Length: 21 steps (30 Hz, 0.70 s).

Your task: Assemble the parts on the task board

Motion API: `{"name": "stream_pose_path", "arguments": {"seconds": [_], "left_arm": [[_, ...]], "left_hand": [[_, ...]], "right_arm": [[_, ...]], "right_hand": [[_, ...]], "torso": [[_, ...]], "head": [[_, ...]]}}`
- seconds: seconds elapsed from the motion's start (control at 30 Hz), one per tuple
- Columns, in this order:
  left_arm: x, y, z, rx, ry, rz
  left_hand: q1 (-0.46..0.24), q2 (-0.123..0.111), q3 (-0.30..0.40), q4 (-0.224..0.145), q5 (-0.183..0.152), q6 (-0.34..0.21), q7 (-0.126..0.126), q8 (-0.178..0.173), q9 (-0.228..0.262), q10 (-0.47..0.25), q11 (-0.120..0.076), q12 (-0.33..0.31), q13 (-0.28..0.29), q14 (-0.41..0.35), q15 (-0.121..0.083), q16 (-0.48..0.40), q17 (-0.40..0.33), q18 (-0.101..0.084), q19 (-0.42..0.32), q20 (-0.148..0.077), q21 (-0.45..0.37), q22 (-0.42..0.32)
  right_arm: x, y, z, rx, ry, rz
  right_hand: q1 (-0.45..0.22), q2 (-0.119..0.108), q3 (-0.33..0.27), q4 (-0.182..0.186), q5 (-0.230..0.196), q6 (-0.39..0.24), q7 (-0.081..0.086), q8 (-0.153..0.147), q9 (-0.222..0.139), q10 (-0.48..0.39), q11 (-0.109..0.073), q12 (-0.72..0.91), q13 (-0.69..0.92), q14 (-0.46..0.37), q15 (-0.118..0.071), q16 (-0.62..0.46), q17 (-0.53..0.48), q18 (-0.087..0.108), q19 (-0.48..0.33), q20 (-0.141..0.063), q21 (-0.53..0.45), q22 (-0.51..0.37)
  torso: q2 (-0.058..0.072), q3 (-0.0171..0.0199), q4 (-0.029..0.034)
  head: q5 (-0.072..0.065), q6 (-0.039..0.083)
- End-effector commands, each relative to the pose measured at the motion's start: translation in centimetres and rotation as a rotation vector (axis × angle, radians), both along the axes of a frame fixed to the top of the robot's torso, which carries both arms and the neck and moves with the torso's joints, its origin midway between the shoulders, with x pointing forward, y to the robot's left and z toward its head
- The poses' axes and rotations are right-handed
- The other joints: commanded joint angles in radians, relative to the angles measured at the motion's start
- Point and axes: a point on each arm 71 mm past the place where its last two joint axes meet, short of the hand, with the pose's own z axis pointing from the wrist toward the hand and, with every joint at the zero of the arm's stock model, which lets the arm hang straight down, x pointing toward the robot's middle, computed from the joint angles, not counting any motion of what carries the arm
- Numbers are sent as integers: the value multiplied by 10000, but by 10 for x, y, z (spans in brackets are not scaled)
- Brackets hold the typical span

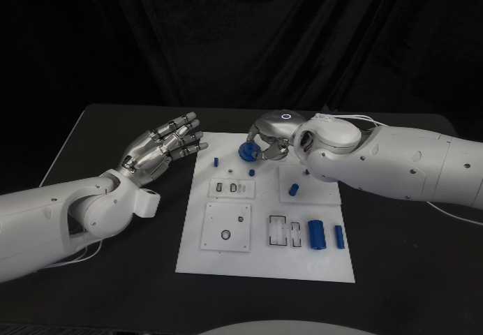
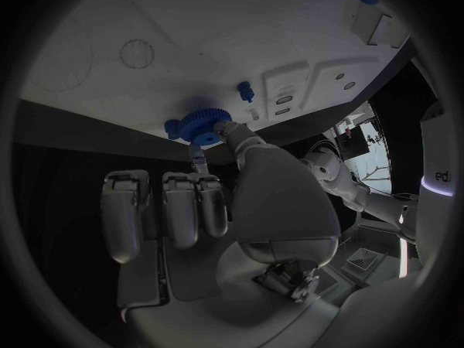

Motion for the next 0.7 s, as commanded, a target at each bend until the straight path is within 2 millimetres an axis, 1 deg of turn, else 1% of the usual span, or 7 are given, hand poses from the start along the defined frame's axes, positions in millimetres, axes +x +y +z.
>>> {"name": "stream_pose_path", "arguments": {"seconds": [0.03, 0.13, 0.23, 0.27, 0.3, 0.43, 0.7], "left_arm": [[-3, 2, 11, -938, -1311, 118], [-3, 2, 11, -943, -1305, 104], [-3, 1, 10, -948, -1299, 87], [-3, 1, 10, -948, -1297, 83], [-3, 1, 10, -948, -1295, 80], [-3, 1, 10, -953, -1286, 60], [-3, 1, 10, -944, -1272, 53]], "left_hand": [[-84, -4, 66, 18, 35, 47, 42, -52, -1, 6, 34, -37, 12, 19, 63, 67, 13, -130, 92, -10, 41, 15], [-104, -21, 103, 9, 34, 69, 74, -45, 3, 14, 30, -35, 15, 16, 70, 74, 13, -140, 90, -10, 40, 14], [-128, -40, 150, 0, 34, 94, 124, -38, 7, 14, 13, -35, 17, 11, 73, 80, 13, -149, 94, -12, 43, 14], [-128, -40, 150, 0, 34, 94, 124, -38, 7, 14, 13, -35, 17, 11, 73, 80, 13, -149, 94, -12, 43, 14], [-128, -40, 150, 0, 34, 94, 124, -38, 7, 14, 13, -35, 17, 11, 73, 80, 13, -149, 94, -12, 43, 14], [-150, -57, 190, -8, 31, 109, 164, -33, 10, 12, -2, -36, 18, 8, 77, 86, 13, -156, 97, -12, 46, 14], [-165, -66, 221, -13, 30, 130, 193, -29, 13, 14, -14, -36, 20, 13, 82, 97, 14, -160, 99, -15, 47, 14]], "right_arm": [[1, 0, -3, -324, 158, -155], [1, 0, -4, -410, 232, -178], [1, 1, -5, -457, 276, -162], [1, 2, -5, -464, 283, -156], [1, 2, -5, -468, 288, -150], [1, 4, -6, -461, 291, -103], [2, 6, -7, -456, 273, -92]], "right_hand": [[-91, 12, 116, 5, -133, -334, 120, 336, 4156, 1065, 107, 27, 2628, 1070, 104, 26, 2635, -100, 923, 113, -72, 2508], [-120, -28, 222, 6, -475, -824, 251, -168, 3841, 1065, 140, 27, 2628, 1070, 135, 26, 2635, -81, 879, 157, -121, 2470], [-127, -94, 333, -12, -582, -1289, 268, -701, 3464, 1065, 116, 27, 2628, 1070, 123, 26, 2635, -69, 854, 157, -152, 2449], [-122, -108, 358, -25, -703, -1556, 247, -939, 3280, 1065, 96, 27, 2628, 1070, 111, 26, 2635, -65, 845, 146, -165, 2441], [-121, -111, 361, -30, -772, -1629, 233, -1019, 3203, 1065, 80, 27, 2628, 1070, 101, 26, 2635, -65, 845, 138, -165, 2442], [-106, -88, 345, -50, -1122, -1947, 175, -1230, 2861, 1065, 26, 27, 2628, 1070, 53, 26, 2635, -41, 790, 95, -232, 2395], [-68, -18, 353, -59, -1307, -2008, 167, -1223, 2685, 1065, 11, 27, 2628, 1070, 34, 26, 2635, -24, 752, 74, -280, 2362]], "torso": [[-4, 3, -17], [-5, 3, -22], [-2, 5, -13], [-1, 5, -10], [-3, 4, -9], [-4, 8, -7], [-8, 2, -6]], "head": [[-4, 0], [3, -7], [-13, -14], [-19, -13], [-24, -16], [-22, -20], [-26, -24]]}}
